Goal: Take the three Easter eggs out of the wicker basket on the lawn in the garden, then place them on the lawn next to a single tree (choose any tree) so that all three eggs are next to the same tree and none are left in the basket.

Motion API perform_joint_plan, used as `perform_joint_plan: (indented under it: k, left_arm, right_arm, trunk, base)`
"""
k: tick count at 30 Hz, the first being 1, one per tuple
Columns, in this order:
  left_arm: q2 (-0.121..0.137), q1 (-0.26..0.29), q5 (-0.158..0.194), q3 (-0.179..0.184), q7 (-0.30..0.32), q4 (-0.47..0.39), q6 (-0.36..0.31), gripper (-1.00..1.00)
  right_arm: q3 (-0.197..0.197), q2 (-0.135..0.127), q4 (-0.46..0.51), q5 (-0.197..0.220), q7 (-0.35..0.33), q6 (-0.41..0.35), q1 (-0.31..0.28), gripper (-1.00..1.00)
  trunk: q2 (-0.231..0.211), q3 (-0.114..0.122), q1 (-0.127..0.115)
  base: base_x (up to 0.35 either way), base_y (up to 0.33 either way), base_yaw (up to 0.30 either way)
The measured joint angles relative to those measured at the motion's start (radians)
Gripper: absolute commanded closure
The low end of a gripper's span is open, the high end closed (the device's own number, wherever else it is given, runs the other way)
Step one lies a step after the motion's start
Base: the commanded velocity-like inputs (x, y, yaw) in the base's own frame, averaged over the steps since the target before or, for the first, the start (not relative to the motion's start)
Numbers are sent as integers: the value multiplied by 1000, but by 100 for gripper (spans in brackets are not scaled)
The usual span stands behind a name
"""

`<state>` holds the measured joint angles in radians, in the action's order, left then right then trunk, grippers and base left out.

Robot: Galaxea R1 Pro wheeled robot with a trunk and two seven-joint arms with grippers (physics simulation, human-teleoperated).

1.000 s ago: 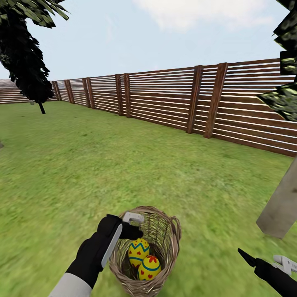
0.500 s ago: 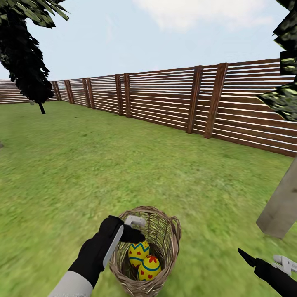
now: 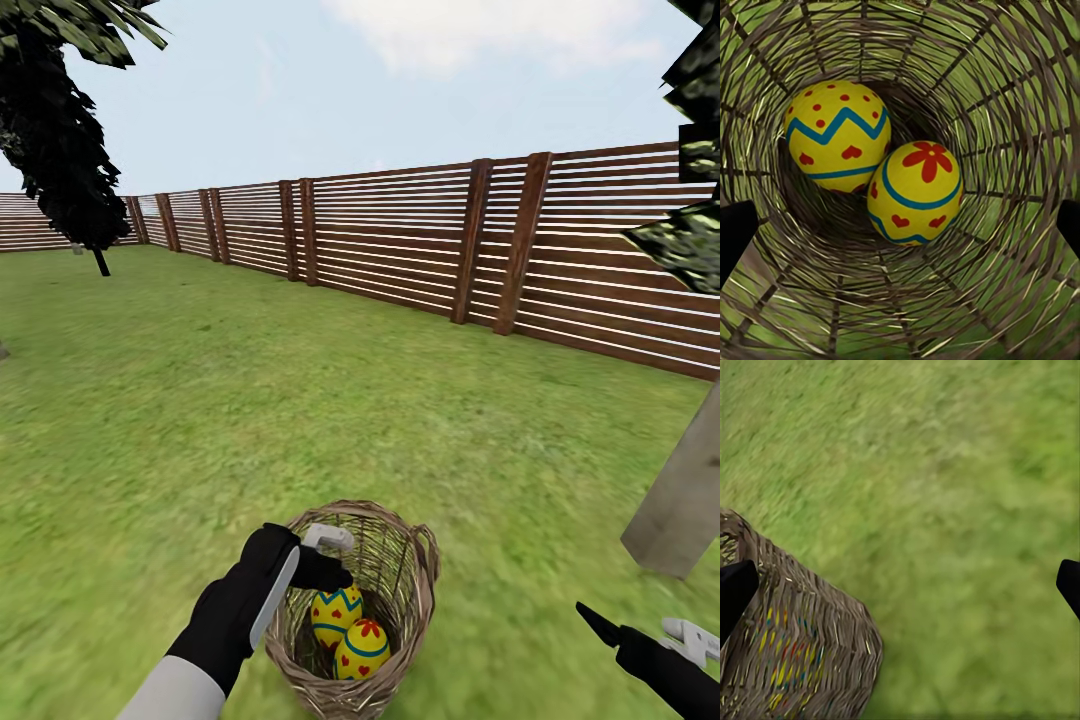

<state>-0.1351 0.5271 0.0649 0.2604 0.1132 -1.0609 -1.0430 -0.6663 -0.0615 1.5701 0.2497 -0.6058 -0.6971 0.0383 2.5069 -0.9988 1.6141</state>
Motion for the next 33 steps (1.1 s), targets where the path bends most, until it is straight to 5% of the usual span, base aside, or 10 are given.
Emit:
perform_joint_plan:
  k: [9, 18, 33]
  left_arm:
    - [0, 0, 1, -1, 51, -1, 27, -100]
    - [0, -1, -4, 0, 82, 0, 41, -100]
    - [0, -1, -6, 1, 82, 3, 95, -100]
  right_arm:
    - [-8, 0, 8, 1, -16, 0, 0, -100]
    - [-62, -1, 12, 0, -185, -9, 1, -100]
    - [-76, -1, 11, 0, -211, -13, 1, -100]
  trunk:
    - [2, -27, 3]
    - [4, -62, 7]
    - [7, -120, 14]
  base:
    - [0, 0, 0]
    - [0, 0, 0]
    - [0, 0, 0]
